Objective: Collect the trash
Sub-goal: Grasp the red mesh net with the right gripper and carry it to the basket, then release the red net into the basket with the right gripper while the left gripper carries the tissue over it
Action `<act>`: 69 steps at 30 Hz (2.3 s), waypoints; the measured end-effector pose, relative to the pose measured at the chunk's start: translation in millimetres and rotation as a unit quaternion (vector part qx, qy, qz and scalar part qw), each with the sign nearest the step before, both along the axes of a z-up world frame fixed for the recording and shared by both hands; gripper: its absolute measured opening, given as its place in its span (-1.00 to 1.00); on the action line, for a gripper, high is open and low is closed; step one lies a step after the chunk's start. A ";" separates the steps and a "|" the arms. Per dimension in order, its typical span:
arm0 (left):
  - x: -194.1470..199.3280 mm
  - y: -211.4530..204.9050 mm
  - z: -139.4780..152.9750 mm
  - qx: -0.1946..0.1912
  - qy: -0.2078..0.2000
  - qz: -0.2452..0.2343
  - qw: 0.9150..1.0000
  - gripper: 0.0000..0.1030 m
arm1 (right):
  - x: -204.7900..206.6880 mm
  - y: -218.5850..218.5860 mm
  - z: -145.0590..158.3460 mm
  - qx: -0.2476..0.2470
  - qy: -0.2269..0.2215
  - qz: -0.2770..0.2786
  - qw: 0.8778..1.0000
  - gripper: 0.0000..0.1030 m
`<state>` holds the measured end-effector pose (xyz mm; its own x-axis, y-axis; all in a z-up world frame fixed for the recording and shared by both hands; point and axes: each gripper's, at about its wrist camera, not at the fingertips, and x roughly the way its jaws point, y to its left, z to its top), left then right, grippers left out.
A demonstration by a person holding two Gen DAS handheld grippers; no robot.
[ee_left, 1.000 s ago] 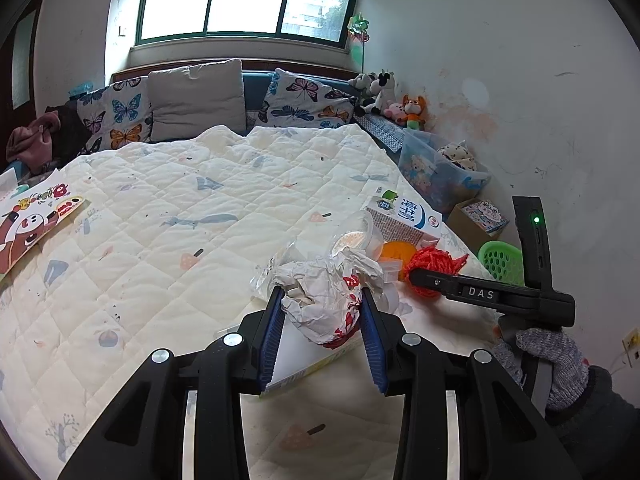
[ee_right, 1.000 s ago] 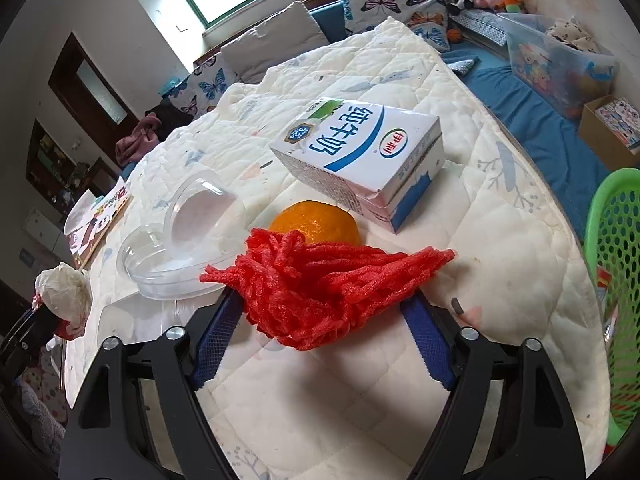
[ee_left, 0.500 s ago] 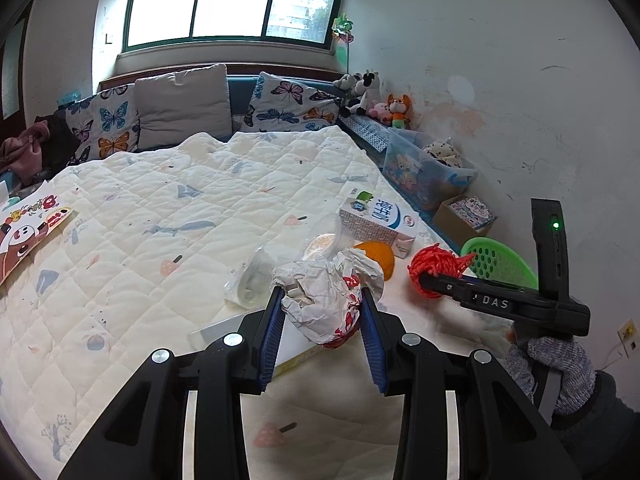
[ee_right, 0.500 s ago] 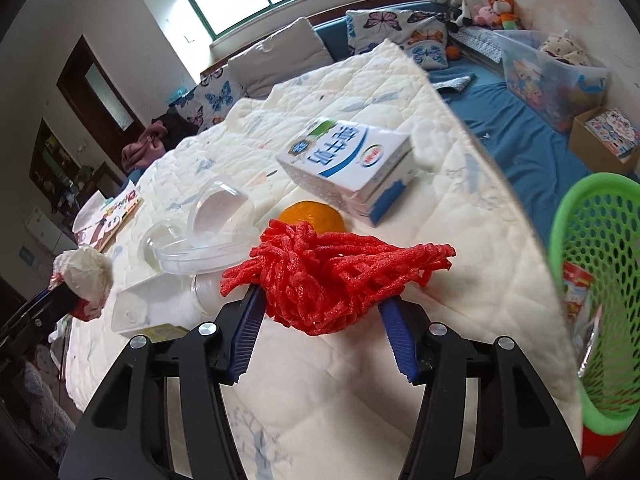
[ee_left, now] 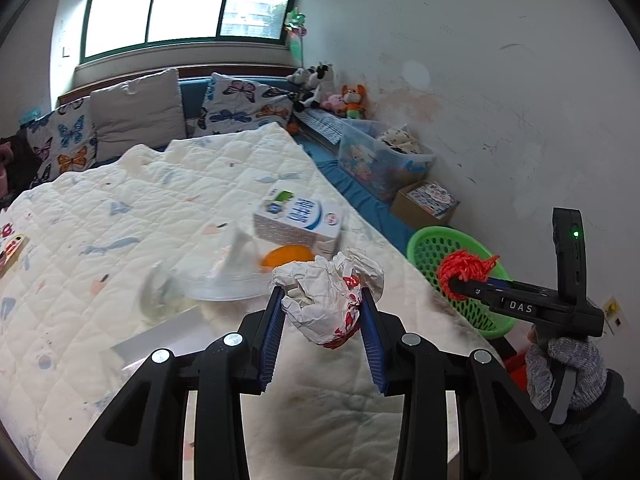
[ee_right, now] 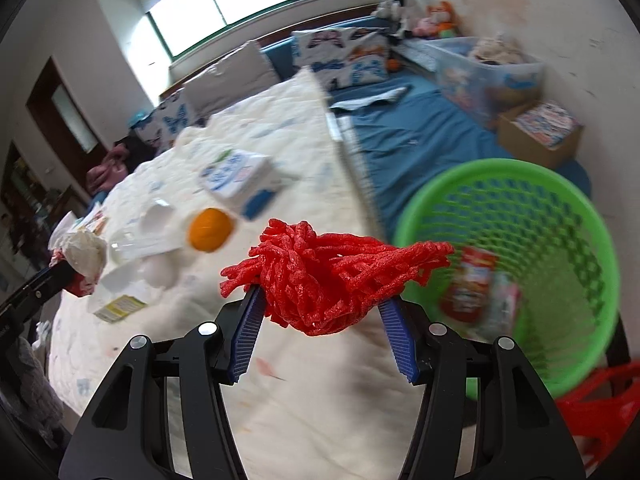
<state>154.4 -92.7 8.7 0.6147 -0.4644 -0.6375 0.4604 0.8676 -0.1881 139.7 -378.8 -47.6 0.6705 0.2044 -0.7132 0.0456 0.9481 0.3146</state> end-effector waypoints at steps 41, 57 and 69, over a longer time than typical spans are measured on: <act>37.0 -223.2 -15.3 0.032 0.041 -0.142 0.989 -0.30 | -38.5 -142.3 -38.9 -0.042 0.050 -0.102 0.993 0.57; 38.9 -258.8 -30.8 0.050 0.055 -0.161 0.984 -0.30 | -55.4 -153.0 -32.4 -0.038 0.038 -0.115 0.992 0.58; 50.6 -280.4 -51.0 0.073 0.072 -0.164 0.981 -0.24 | -66.7 -160.4 -34.1 -0.027 0.038 -0.130 0.990 0.58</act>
